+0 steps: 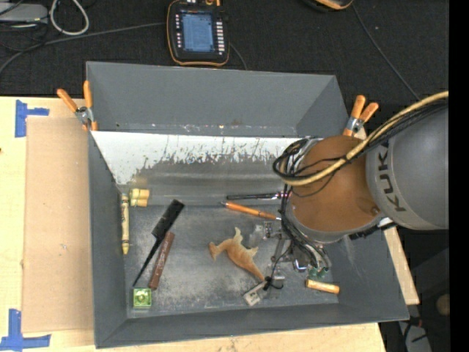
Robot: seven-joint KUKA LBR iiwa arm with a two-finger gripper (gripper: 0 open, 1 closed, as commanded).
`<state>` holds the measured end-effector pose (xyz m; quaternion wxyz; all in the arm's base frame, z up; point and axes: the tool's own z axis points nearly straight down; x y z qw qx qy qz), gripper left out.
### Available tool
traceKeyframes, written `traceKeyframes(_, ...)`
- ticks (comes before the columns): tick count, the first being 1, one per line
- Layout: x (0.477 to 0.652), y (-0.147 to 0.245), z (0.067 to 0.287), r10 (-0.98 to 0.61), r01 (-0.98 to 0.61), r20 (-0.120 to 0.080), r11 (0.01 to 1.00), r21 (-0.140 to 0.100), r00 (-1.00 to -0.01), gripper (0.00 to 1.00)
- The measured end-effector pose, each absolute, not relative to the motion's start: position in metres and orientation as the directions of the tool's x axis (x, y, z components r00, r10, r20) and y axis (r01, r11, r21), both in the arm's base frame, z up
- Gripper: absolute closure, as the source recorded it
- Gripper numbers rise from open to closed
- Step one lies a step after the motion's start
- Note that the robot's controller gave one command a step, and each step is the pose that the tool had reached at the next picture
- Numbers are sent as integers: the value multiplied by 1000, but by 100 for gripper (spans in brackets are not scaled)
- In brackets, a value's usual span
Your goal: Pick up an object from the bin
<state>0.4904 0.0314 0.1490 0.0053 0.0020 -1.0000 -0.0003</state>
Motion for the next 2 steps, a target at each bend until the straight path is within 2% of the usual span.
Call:
traceKeyframes(1, 492, 31, 153, -2, -2, 3, 1000, 1, -1000, 0)
traceKeyframes(2, 535, 24, 68, 113, 113, 9, 994, 1, -994, 0)
